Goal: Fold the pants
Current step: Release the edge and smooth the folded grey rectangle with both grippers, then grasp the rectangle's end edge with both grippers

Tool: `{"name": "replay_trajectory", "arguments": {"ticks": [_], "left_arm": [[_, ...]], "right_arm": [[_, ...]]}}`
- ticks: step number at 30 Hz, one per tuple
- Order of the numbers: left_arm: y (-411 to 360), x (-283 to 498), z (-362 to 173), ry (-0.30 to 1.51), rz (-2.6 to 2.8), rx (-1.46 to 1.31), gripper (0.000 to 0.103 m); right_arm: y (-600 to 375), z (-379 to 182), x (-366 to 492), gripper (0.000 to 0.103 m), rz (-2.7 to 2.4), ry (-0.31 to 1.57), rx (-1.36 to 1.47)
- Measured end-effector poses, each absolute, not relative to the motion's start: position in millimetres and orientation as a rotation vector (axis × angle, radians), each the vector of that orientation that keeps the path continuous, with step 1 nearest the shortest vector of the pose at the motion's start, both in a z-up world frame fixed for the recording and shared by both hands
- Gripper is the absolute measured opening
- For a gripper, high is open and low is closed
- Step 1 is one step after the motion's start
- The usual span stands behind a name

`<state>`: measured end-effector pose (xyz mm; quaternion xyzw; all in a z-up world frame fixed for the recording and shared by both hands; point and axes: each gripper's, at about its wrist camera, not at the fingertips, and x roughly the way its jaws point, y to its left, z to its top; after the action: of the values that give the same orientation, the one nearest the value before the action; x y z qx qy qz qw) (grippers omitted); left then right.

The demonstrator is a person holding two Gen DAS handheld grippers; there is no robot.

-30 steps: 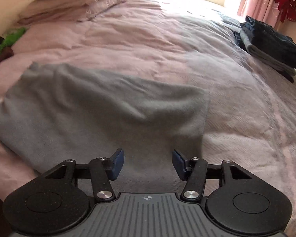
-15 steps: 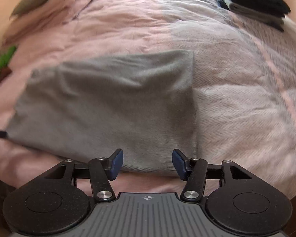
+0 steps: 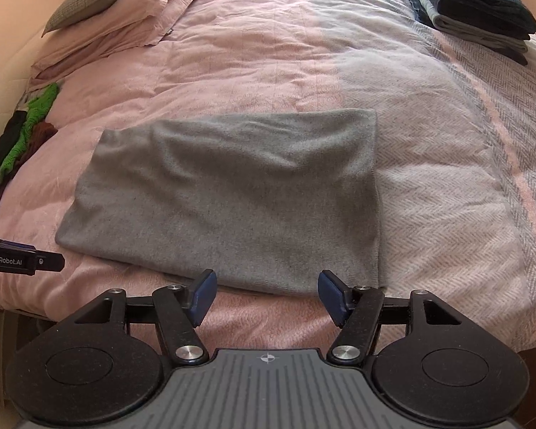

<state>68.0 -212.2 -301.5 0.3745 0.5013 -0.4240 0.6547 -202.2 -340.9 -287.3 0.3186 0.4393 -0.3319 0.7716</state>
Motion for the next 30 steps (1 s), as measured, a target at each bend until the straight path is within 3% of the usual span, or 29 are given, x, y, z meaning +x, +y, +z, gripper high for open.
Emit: {"name": "replay_trajectory", "arguments": {"ticks": [14, 17, 19, 20, 23, 24, 30], "left_arm": [[-216.4, 63.3, -296.1, 1.108, -0.97, 0.86, 0.051], [-216.4, 68.4, -298.4, 1.08, -0.999, 0.827, 0.047], [-217.9, 78.4, -301.0, 1.064, -1.03, 0.776, 0.043], [-220.3, 86.7, -303.5, 1.056, -1.05, 0.737, 0.039], [-235.5, 104.2, -312.3, 1.013, -1.102, 0.667, 0.019], [-243.1, 108.2, -315.2, 0.993, -1.119, 0.652, 0.019], [-300.5, 115.5, -340.2, 0.887, -1.267, 0.596, 0.019]], "right_arm": [[-348.6, -277.6, -215.0, 0.06, -0.746, 0.897, 0.688], [-355.4, -280.9, -219.3, 0.059, -0.762, 0.864, 0.675], [-362.7, -285.1, -218.9, 0.05, -0.771, 0.839, 0.645], [-367.6, -288.0, -217.2, 0.039, -0.773, 0.828, 0.635], [-384.3, -299.3, -207.5, 0.022, -0.767, 0.77, 0.615], [-389.3, -303.6, -202.0, 0.015, -0.76, 0.749, 0.605], [-422.6, -335.8, -140.1, 0.011, -0.694, 0.733, 0.488]]}}
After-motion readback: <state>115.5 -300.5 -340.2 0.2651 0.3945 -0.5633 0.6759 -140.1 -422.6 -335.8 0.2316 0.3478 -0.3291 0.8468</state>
